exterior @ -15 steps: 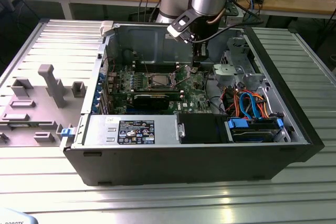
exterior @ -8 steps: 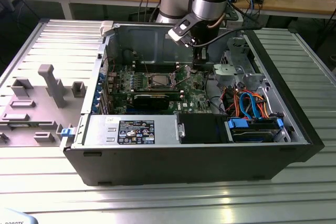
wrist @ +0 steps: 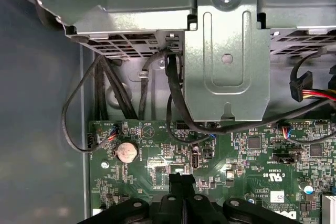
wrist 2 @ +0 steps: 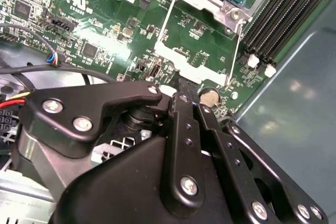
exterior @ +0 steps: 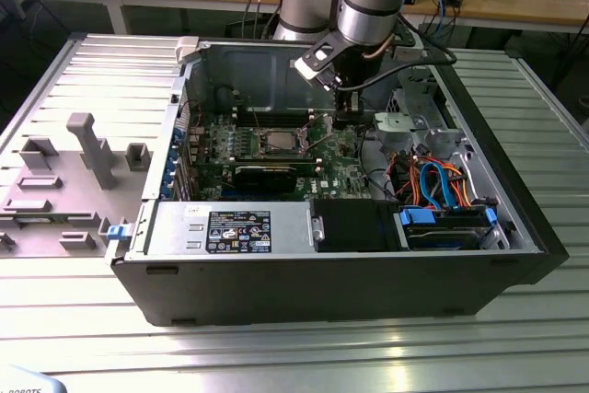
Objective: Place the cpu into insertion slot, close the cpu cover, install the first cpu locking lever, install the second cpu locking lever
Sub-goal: 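Close the cpu cover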
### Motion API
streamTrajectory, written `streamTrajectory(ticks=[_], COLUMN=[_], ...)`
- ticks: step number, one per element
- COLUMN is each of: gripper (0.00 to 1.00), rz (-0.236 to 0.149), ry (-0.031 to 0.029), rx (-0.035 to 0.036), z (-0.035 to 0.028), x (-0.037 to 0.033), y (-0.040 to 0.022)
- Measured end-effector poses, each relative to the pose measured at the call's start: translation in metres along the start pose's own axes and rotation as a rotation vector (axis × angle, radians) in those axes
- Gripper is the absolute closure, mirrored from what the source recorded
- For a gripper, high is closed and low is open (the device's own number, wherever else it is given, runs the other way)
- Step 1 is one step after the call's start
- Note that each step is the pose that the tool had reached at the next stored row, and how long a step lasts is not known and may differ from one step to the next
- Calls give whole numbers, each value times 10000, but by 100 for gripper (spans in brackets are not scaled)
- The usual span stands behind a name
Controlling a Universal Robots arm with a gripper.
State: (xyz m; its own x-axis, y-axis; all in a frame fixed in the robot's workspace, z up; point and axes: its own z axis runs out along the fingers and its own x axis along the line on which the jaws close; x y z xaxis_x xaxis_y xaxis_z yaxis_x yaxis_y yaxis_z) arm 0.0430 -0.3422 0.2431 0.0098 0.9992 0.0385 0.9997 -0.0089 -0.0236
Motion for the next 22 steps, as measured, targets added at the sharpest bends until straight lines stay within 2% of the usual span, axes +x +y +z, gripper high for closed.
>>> streamTrajectory(ticks=[3, 10, 16, 22], gripper=[89, 89, 89, 89], rz=[-23, -52, -54, -80], ry=[0, 3, 1, -1], rx=[-7, -11, -10, -9], z=[-3, -46, -47, -45], x=[-1, 1, 1, 48], y=[-90, -164, -167, -176])
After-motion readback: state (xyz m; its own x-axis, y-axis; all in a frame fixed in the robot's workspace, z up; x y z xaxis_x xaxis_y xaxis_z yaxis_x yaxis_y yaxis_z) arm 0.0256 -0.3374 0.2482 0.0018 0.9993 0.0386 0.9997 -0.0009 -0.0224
